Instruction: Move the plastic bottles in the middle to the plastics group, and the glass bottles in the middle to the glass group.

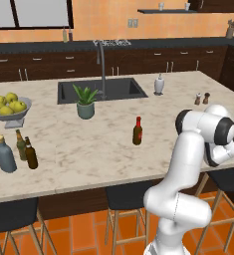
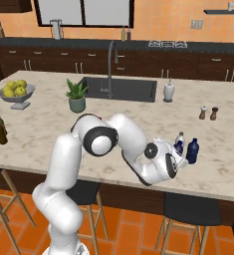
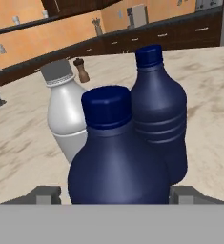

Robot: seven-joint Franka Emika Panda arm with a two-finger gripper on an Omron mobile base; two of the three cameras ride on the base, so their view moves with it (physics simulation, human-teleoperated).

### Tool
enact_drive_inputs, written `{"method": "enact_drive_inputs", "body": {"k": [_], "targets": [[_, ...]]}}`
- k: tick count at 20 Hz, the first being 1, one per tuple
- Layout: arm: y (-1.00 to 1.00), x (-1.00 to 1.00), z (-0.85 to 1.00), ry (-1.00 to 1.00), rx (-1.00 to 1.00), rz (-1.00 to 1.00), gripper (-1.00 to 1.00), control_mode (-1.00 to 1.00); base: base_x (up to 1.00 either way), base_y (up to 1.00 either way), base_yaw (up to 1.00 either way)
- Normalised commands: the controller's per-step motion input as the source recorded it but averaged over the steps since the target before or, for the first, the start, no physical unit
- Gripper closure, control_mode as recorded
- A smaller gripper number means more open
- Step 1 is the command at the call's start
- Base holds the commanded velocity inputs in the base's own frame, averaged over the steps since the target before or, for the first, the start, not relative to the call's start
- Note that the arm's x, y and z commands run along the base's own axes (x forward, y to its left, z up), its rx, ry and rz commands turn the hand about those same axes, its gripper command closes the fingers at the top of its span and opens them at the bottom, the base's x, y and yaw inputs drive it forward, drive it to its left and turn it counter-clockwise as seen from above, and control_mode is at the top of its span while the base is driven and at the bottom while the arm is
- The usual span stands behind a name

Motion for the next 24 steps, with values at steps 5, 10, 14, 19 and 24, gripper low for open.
{"method": "enact_drive_inputs", "body": {"k": [5, 10, 14, 19, 24], "targets": [[0.0, 0.0, 0.0, 0.0, 0.0, 0.0, -1.0, -1.0, 0.0, 0.0, 0.0], [0.0, -0.13, 0.0, 0.0, 0.0, 0.0, -1.0, -1.0, 0.0, 0.0, 0.0], [0.05, -0.18, 0.05, 0.0, 0.0, 0.0, -1.0, -1.0, 0.0, 0.0, 0.0], [0.15, -0.03, 0.04, 0.02, 0.01, 0.0, -1.0, -1.0, 0.0, 0.0, 0.0], [0.26, -0.04, 0.07, 0.12, 0.04, 0.0, -1.0, -1.0, 0.0, 0.0, 0.0]]}}
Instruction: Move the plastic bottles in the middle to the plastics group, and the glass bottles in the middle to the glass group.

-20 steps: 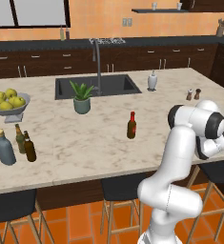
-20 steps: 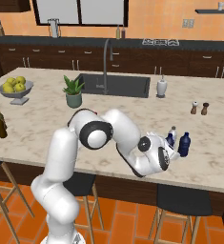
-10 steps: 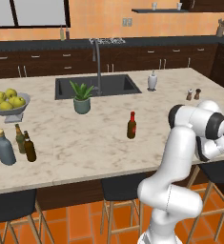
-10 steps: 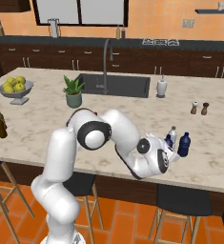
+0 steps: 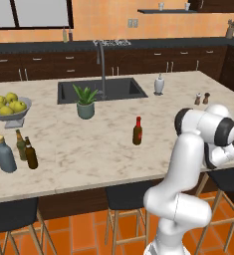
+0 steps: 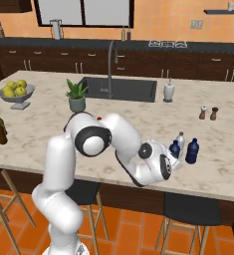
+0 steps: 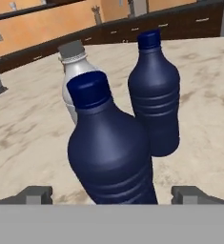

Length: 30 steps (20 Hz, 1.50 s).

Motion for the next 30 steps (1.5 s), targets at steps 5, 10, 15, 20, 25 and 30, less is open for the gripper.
{"method": "enact_drive_inputs", "body": {"k": [5, 10, 15, 20, 25, 30], "targets": [[0.2, -0.18, 0.21, 0.11, 0.05, 0.0, -1.0, -1.0, 0.0, 0.0, 0.0], [0.17, -0.19, 0.56, 0.1, 0.06, 0.0, -1.0, -1.0, 0.0, 0.0, 0.0], [0.23, -0.32, 0.75, 0.25, 0.12, 0.0, -1.0, -1.0, 0.0, 0.0, 0.0], [0.22, -0.24, 0.88, 0.2, 0.08, 0.08, -1.0, -1.0, 0.0, 0.0, 0.0], [0.11, 0.0, 1.0, 0.29, 0.08, 0.15, -1.0, -1.0, 0.0, 0.0, 0.0], [0.0, 0.0, 1.0, 0.32, 0.02, 0.15, -1.0, -1.0, 0.0, 0.0, 0.0]]}}
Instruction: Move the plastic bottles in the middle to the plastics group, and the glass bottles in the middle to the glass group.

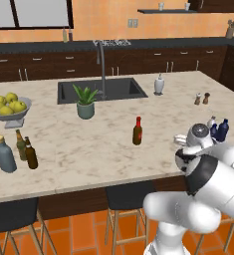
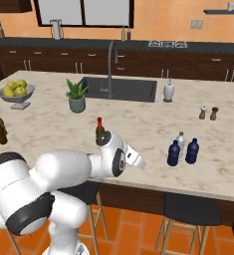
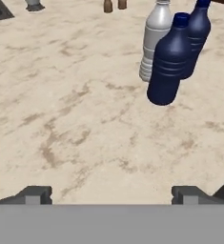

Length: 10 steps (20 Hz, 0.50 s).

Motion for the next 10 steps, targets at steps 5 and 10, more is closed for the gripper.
{"method": "enact_drive_inputs", "body": {"k": [5, 10], "targets": [[0.0, -0.01, 1.0, 0.3, 0.0, 0.13, -1.0, -1.0, 0.0, 0.0, 0.0], [0.34, -0.32, 0.62, 0.03, 0.0, 0.04, -1.0, -1.0, 0.0, 0.0, 0.0]]}}
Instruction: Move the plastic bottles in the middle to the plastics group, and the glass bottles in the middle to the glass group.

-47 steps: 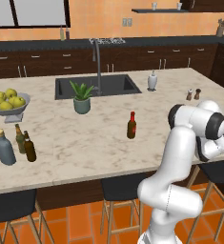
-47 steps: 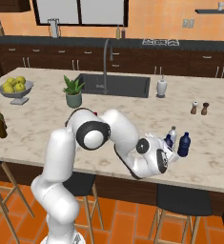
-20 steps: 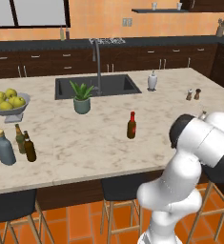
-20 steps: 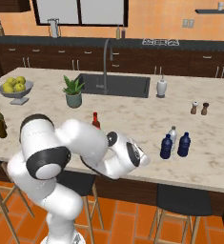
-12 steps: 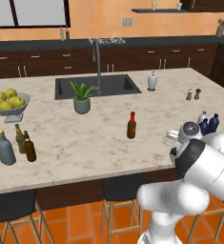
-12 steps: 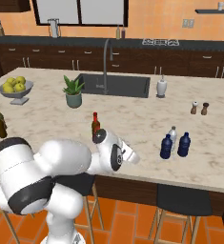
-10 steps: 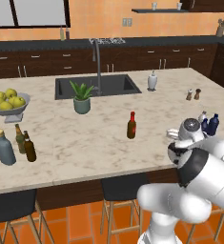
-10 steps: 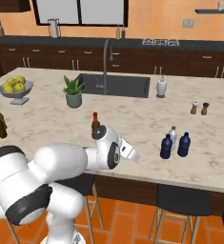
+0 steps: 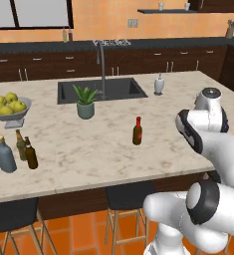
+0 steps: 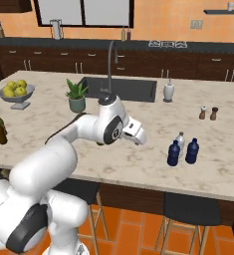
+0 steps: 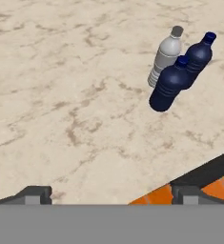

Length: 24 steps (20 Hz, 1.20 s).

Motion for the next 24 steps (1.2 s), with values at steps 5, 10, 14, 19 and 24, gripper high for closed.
{"method": "enact_drive_inputs", "body": {"k": [5, 10, 14, 19, 24], "targets": [[0.77, -0.17, 0.03, -0.03, 0.0, 0.03, -1.0, -1.0, 0.0, 0.0, 0.0], [0.62, 0.24, -0.05, -0.03, 0.0, 0.07, -1.0, -1.0, 0.0, 0.0, 0.0], [0.31, 0.63, 0.0, 0.0, 0.12, 0.13, -1.0, -1.0, 0.0, 0.0, 0.0], [0.4, 0.44, -0.04, -0.01, 0.1, 0.18, -1.0, -1.0, 0.0, 0.0, 0.0], [0.29, 0.47, -0.09, -0.04, 0.05, 0.2, -1.0, -1.0, 0.0, 0.0, 0.0]]}}
